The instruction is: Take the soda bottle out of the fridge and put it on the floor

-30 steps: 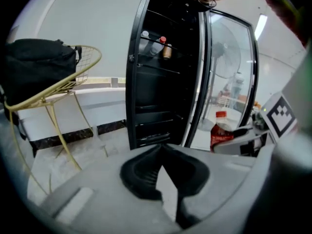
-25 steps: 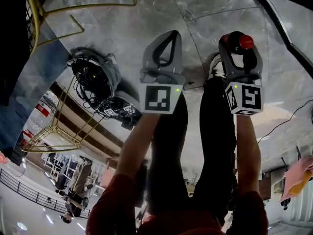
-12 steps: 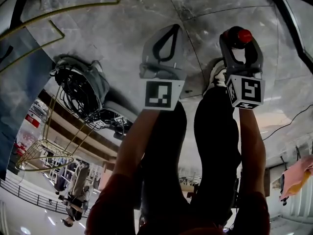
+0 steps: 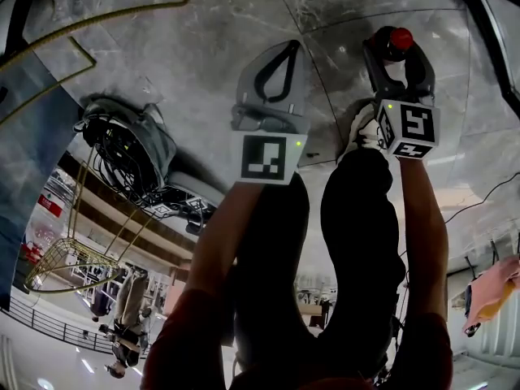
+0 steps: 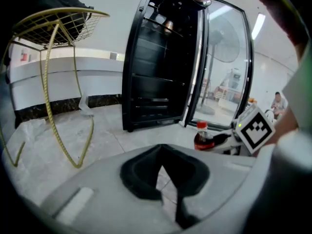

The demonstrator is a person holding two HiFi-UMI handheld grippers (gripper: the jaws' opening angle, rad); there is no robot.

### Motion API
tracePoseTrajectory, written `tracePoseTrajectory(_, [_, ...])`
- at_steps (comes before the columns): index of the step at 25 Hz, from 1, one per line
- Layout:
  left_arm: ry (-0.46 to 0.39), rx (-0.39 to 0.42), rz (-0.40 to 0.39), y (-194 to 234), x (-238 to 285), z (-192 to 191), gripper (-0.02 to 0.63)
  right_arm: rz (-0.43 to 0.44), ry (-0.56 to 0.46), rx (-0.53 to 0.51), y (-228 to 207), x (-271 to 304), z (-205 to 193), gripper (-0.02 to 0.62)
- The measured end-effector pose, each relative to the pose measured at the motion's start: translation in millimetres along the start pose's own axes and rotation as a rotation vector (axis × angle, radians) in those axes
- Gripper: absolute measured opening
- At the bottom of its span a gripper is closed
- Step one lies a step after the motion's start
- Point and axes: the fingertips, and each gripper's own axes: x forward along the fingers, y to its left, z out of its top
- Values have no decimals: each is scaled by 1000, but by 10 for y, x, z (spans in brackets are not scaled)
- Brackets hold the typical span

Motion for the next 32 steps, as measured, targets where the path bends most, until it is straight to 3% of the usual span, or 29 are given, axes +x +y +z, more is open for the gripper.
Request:
tracePoseTrajectory(9, [-9,-35,4,23,94,34,0,10,-53,-56,-188,411,450,304])
tracePoseTrajectory(18, [-14,-51,-6,-24,186,17,0,-44,-145,-134,-374,824,801,304])
tracePoseTrajectory(32, [-9,-40,-18,-65,197,29,0,-90,-176,-106,-387,628,618,304])
